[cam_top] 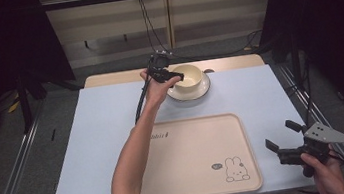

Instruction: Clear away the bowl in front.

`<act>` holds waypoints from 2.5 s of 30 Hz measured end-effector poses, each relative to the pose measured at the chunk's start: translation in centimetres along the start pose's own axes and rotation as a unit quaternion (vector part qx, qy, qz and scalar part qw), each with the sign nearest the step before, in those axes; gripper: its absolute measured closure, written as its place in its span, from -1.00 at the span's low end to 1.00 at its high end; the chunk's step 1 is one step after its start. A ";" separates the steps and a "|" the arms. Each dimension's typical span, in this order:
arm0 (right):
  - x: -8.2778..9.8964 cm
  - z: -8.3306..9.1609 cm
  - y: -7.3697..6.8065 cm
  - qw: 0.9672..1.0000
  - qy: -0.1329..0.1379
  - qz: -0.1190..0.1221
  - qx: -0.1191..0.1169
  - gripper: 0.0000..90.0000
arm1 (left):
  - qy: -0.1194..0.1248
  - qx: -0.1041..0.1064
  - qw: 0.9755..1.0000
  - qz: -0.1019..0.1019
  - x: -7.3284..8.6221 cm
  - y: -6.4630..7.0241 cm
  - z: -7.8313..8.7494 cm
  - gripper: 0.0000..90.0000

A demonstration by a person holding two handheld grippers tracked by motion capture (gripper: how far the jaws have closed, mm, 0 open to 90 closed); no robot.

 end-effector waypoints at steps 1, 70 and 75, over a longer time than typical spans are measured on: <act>0.0 0.0 0.0 1.000 0.000 0.001 0.000 -0.94 | -0.005 -0.004 1.000 0.001 0.0 0.0 -0.1 -0.67; 0.0 0.2 0.1 1.000 0.008 -0.003 -0.005 -0.96 | -0.076 0.041 0.987 0.134 1.3 -0.4 -3.8 0.85; 0.0 0.2 0.1 1.000 0.010 -0.003 -0.008 -0.97 | -0.069 0.048 0.986 0.143 1.1 -0.4 -3.3 0.85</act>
Point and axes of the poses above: each handheld gripper's, and its own axes: z roughly backward along the jaws, x roughly out of its underside, y roughly to its right, the point moved 2 cm from there along -z, roughly forward along the jaws
